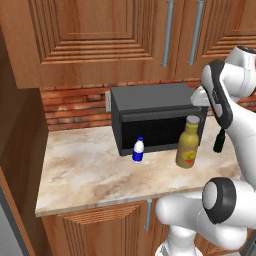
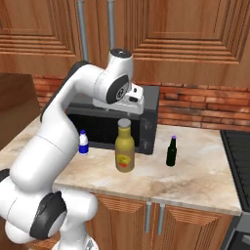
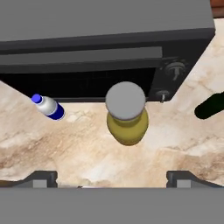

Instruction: Place the drinks on the dining counter in a tight cluster.

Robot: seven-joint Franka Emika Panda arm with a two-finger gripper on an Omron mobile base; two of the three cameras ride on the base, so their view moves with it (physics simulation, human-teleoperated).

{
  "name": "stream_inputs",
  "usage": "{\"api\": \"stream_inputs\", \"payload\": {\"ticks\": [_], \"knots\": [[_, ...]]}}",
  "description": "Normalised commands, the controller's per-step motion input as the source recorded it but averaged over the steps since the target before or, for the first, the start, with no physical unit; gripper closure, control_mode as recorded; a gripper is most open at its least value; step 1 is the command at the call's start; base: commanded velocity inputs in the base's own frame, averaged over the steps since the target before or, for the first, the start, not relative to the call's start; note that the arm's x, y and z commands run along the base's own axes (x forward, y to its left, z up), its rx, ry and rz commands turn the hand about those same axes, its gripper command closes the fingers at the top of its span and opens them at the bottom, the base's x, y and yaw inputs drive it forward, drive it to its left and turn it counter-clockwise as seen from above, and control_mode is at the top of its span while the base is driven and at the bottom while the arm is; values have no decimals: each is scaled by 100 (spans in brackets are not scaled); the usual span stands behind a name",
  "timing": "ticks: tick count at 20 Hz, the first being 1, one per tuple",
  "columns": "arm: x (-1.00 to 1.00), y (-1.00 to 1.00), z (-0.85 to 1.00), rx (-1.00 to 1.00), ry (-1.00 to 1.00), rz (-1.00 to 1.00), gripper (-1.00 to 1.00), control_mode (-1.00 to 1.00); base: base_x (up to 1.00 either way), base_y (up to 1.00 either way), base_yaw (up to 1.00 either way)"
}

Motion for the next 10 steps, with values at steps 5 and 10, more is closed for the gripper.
{"api": "stream_inputs", "payload": {"ticks": [5,10], "knots": [[1,10,-1,-4,1,0,-100,-100,0,0,0],[22,13,-34,-13,5,0,-100,-100,0,0,0]]}}
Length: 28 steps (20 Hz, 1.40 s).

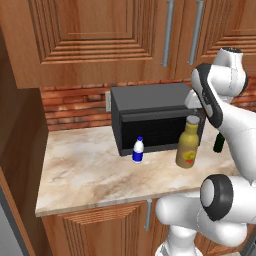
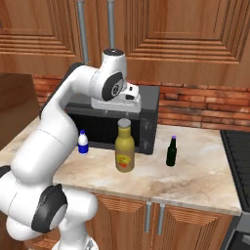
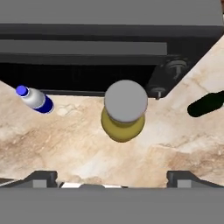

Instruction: Place the drinks on the dining counter in a tight cluster.

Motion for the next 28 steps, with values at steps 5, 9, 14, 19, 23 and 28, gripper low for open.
{"api": "stream_inputs", "payload": {"ticks": [5,9,14,19,23,28], "knots": [[37,0,-37,-10,4,0,-100,-100,0,0,0],[46,0,-10,-1,5,0,-100,-100,0,0,0],[35,0,0,0,3,-1,-100,-100,0,0,0],[17,0,-4,0,2,0,-100,-100,0,0,0],[0,0,-16,0,4,0,-100,-100,0,0,0],[0,0,-36,0,3,0,-100,-100,0,0,0]]}}
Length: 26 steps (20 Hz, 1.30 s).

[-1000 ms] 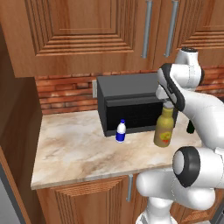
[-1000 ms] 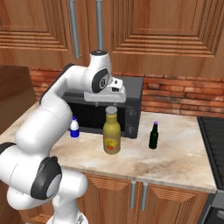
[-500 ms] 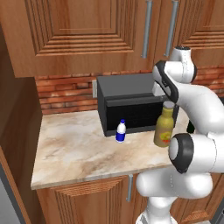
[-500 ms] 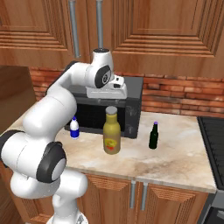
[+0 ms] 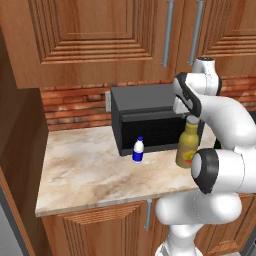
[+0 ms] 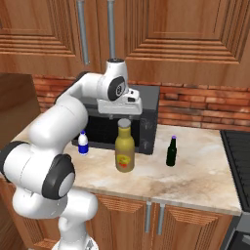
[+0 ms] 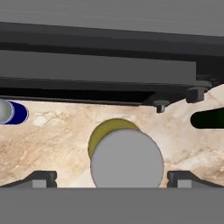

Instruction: Place the drinks on the dining counter in a tight cluster.

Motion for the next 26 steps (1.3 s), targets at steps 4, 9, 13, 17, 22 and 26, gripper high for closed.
{"api": "stream_inputs", "payload": {"ticks": [4,9,13,17,22,26], "knots": [[0,-1,-30,0,2,0,-100,-100,0,0,0],[0,-11,-18,0,0,0,-100,-100,0,0,0],[0,-16,-4,0,0,-1,-100,-100,0,0,0],[0,-2,0,0,0,0,-100,-100,0,0,0],[0,0,0,0,0,0,-100,-100,0,0,0],[0,0,0,0,0,0,-100,-100,0,0,0]]}}
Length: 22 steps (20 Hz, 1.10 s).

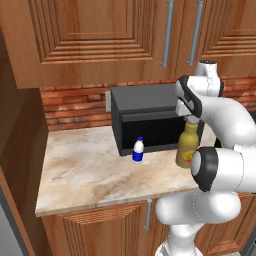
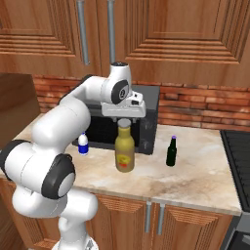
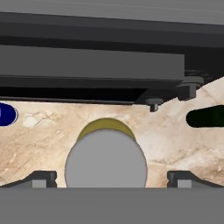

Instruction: Place the drinks on the dining counter in a tight cluster.

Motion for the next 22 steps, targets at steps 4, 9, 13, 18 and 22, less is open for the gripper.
{"api": "stream_inputs", "payload": {"ticks": [4,9,13,18,22], "knots": [[0,0,-11,0,0,0,-100,-100,0,0,0],[0,0,-32,0,0,0,-100,-100,0,0,0],[0,0,-32,0,0,0,-100,-100,0,0,0],[0,0,-13,1,0,0,-100,-100,0,0,0],[0,0,0,0,0,0,100,-100,0,0,0]]}}
